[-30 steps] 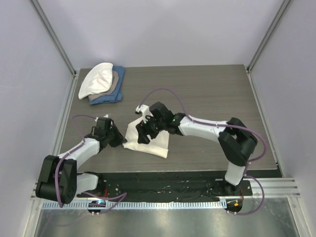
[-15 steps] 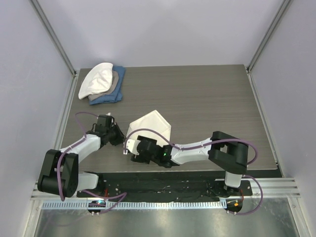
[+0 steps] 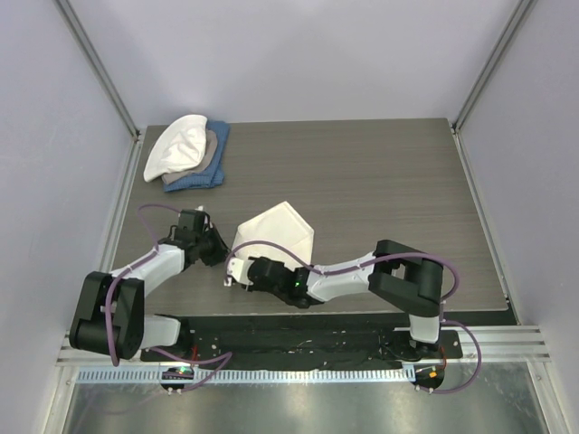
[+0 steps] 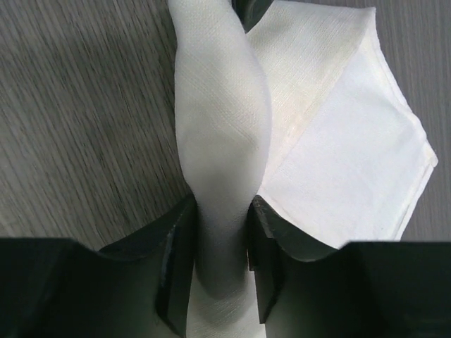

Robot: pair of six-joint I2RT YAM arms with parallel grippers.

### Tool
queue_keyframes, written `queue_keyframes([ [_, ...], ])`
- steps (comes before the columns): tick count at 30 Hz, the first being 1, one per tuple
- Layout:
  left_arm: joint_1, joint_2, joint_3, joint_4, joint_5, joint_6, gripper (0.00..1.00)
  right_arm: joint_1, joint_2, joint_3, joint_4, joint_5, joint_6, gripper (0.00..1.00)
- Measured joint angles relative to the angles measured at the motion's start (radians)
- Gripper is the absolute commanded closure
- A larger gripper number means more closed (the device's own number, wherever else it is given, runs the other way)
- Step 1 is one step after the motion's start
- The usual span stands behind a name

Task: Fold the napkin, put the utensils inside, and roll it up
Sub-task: Roll the napkin with the utensil

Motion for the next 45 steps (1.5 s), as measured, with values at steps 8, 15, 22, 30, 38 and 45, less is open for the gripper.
queue_keyframes([
  [8,0.006,0.002,0.010,-0.001,0.003,0.005,0.59,-0.055,0.010,0.060,-0.098,-0.154,0.066,0.79],
  [15,0.021,-0.085,0.042,-0.034,-0.065,0.024,0.37,-0.175,0.015,0.149,-0.228,-0.475,0.226,0.85],
  [22,0.023,-0.317,-0.029,-0.036,-0.148,0.024,0.39,-0.298,0.099,0.259,-0.328,-0.856,0.384,0.87],
  [30,0.023,-0.461,-0.157,-0.022,-0.119,0.025,0.45,-0.408,0.222,0.319,-0.320,-1.183,0.547,0.89],
  [38,0.023,-0.420,-0.180,0.081,-0.066,0.028,0.53,-0.474,0.301,0.312,-0.229,-1.378,0.668,0.89],
  [45,0.023,-0.343,-0.181,0.164,-0.007,0.040,0.57,-0.493,0.332,0.306,-0.178,-1.444,0.710,0.90],
])
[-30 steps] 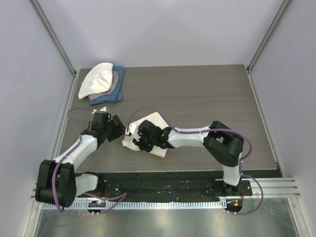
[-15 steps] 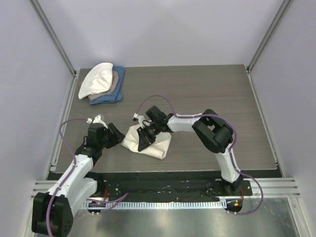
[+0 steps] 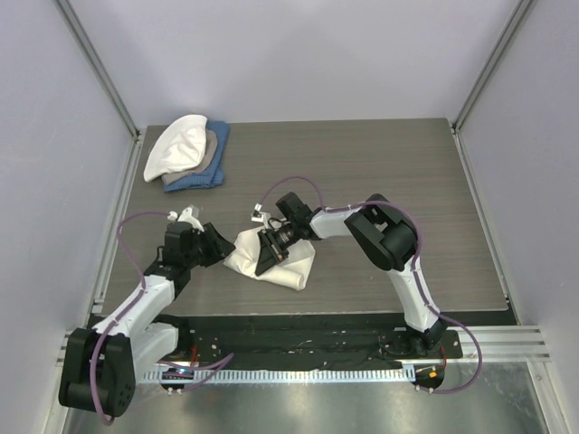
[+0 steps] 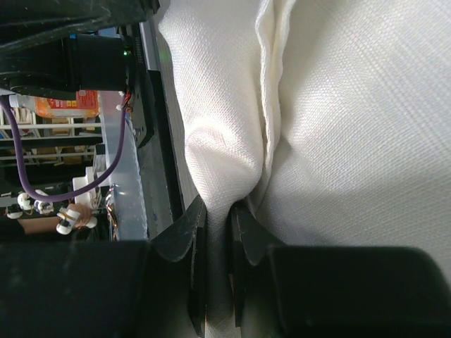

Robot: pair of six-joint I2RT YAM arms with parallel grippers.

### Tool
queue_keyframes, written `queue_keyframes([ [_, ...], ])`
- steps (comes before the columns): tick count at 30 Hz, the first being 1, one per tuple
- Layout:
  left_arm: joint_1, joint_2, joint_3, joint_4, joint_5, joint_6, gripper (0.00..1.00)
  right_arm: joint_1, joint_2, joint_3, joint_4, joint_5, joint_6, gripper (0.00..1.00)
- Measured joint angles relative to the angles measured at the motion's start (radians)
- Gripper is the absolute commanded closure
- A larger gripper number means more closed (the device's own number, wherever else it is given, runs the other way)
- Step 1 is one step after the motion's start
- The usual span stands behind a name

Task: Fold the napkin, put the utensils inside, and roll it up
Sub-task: Roll the napkin with the utensil

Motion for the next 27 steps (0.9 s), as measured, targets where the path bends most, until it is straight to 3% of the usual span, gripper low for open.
queue_keyframes([
  [7,0.000,0.072,0.003,0.033,0.050,0.011,0.65,-0.008,0.010,-0.005,0.023,-0.022,0.014,0.89],
  [12,0.000,0.131,0.020,0.032,0.068,0.014,0.87,-0.011,0.010,-0.007,0.028,-0.025,0.016,0.88],
  [15,-0.001,0.161,0.035,0.030,0.077,0.019,1.00,-0.013,0.009,-0.009,0.028,-0.024,0.015,0.77],
  [23,-0.002,0.246,0.092,0.011,0.078,0.022,1.00,-0.012,-0.122,-0.060,-0.079,0.147,-0.045,0.43],
  [27,-0.002,0.281,0.113,-0.005,0.078,0.021,1.00,-0.009,-0.241,-0.085,-0.178,0.283,-0.101,0.33],
])
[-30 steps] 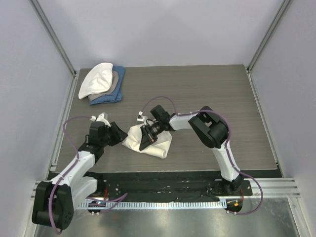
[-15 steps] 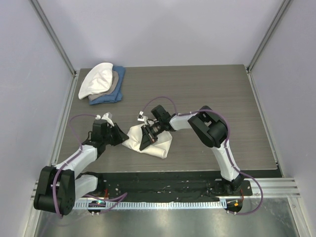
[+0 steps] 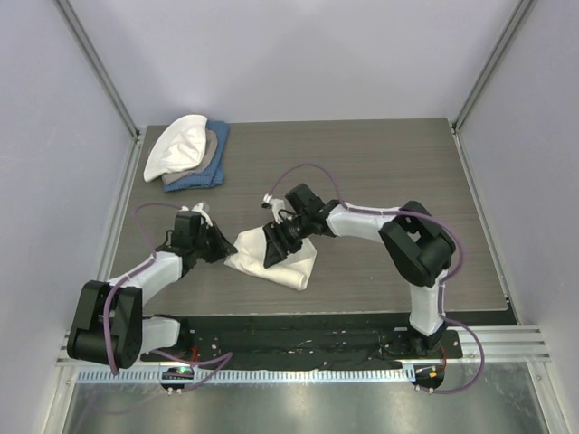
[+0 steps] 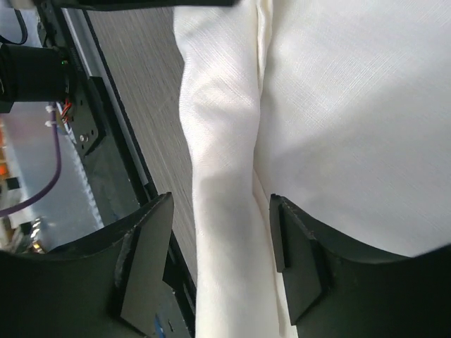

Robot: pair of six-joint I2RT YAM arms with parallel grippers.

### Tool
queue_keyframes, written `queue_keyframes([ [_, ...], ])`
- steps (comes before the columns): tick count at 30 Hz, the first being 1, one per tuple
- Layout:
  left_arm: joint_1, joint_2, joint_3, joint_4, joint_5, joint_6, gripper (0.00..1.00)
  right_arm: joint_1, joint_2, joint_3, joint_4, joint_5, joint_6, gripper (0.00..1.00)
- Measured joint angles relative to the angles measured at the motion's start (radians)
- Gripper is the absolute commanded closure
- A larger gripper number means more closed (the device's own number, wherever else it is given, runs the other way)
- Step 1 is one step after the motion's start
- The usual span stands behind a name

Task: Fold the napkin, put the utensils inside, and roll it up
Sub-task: Roll the napkin with the utensil

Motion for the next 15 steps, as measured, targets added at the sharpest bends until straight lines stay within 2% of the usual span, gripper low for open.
queue_keyframes([
  [5,0.000,0.017,0.012,-0.009,0.003,-0.001,1.00,0.054,-0.178,-0.032,-0.039,0.241,-0.094,0.26],
  [9,0.000,0.018,0.023,-0.028,0.002,-0.003,1.00,0.224,-0.294,-0.098,0.023,0.528,-0.199,0.23],
  [15,0.000,0.037,0.047,-0.055,0.000,-0.004,1.00,0.424,-0.292,-0.169,0.118,0.856,-0.360,0.23],
])
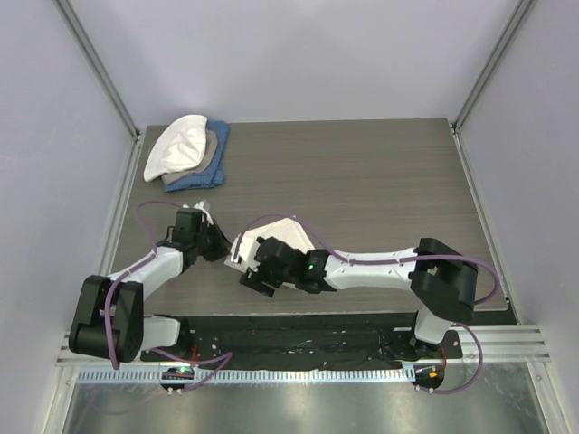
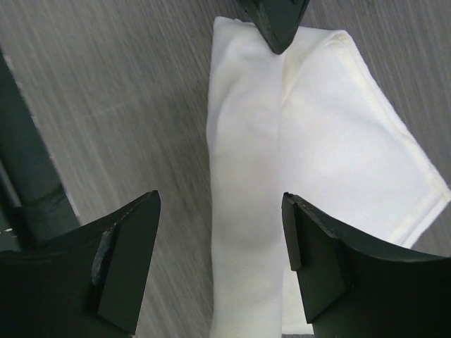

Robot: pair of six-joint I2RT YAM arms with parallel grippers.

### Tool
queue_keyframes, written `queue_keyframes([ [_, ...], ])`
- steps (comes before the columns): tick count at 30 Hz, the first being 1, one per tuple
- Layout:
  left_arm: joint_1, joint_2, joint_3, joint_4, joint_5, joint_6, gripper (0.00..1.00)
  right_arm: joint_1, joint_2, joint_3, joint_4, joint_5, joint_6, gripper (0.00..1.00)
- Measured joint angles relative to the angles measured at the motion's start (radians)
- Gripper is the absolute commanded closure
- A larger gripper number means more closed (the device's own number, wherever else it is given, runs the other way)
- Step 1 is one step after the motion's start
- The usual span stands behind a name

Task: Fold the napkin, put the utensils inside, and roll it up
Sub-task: Roll the napkin with the utensil

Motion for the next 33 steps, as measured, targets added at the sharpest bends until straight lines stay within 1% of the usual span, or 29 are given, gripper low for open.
queue_keyframes([
  [5,0.000,0.016,0.013,-0.013,-0.002,-0.002,1.00,0.053,0.075,0.000,0.044,0.155,-0.092,0.23],
  [10,0.000,0.017,0.015,-0.015,-0.002,-0.003,1.00,0.064,0.129,0.000,0.065,0.223,-0.136,0.27],
  [13,0.000,0.020,0.017,-0.016,-0.002,-0.004,1.00,0.064,0.154,0.000,0.068,0.241,-0.146,0.39],
  [14,0.000,0.021,0.019,-0.018,-0.002,-0.004,1.00,0.064,0.163,0.000,0.069,0.244,-0.148,0.48],
  [16,0.000,0.023,0.024,-0.022,-0.001,-0.004,1.00,0.059,0.177,0.000,0.072,0.245,-0.151,0.55],
  [17,0.000,0.023,0.025,-0.022,-0.001,-0.004,0.98,0.054,0.179,0.000,0.074,0.240,-0.143,0.58],
  [18,0.000,0.023,0.026,-0.022,-0.001,-0.004,0.93,0.048,0.182,0.000,0.073,0.231,-0.138,0.63],
  [19,0.000,0.023,0.027,-0.022,-0.001,-0.004,0.85,0.041,0.182,0.000,0.074,0.217,-0.130,0.66],
  [20,0.000,0.022,0.027,-0.022,-0.002,-0.004,0.71,0.033,0.182,0.000,0.074,0.198,-0.122,0.68],
  [22,0.000,0.020,0.030,-0.026,-0.005,-0.004,0.56,0.010,0.182,0.000,0.076,0.145,-0.099,0.71],
  [23,0.000,0.015,0.033,-0.033,-0.007,-0.006,0.45,0.000,0.182,-0.002,0.081,0.121,-0.090,0.72],
  [26,0.000,-0.024,0.038,-0.059,-0.032,-0.008,0.34,-0.040,0.172,-0.023,0.119,0.032,-0.056,0.74],
  [27,0.000,-0.048,0.039,-0.070,-0.045,-0.009,0.32,-0.055,0.164,-0.039,0.139,-0.005,-0.044,0.74],
  [33,0.000,-0.201,0.037,-0.102,-0.118,-0.011,0.30,-0.163,0.142,-0.101,0.233,-0.261,0.043,0.76],
])
